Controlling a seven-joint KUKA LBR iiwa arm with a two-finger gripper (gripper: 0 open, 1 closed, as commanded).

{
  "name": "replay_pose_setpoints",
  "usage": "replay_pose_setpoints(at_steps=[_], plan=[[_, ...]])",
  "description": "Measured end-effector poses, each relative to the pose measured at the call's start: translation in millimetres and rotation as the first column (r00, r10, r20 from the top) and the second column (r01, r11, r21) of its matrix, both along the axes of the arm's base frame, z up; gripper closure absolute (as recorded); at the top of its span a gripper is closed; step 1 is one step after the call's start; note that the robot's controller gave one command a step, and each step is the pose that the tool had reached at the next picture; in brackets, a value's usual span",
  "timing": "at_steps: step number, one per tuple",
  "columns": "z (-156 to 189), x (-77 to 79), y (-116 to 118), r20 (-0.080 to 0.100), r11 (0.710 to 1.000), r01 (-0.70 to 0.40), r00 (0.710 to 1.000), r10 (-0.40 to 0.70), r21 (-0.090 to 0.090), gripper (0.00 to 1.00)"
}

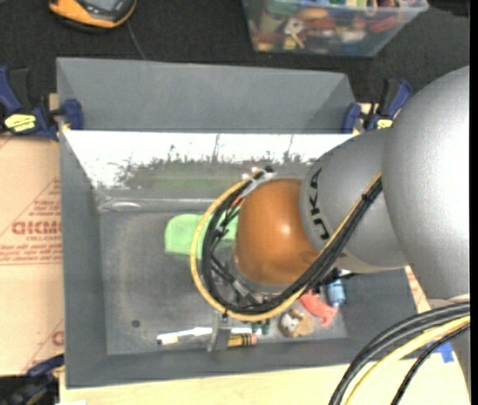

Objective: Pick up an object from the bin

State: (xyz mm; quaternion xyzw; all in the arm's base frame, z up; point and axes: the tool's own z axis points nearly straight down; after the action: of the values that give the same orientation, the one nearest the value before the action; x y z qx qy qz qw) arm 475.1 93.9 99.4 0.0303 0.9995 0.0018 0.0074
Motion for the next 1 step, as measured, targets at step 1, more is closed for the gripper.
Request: replay_pose_setpoints(at_steps=[1], plan=[[-26.9, 2.6, -12.0, 0.022, 0.977, -0.212, 0.977, 0.212, -0.003, 0.0]])
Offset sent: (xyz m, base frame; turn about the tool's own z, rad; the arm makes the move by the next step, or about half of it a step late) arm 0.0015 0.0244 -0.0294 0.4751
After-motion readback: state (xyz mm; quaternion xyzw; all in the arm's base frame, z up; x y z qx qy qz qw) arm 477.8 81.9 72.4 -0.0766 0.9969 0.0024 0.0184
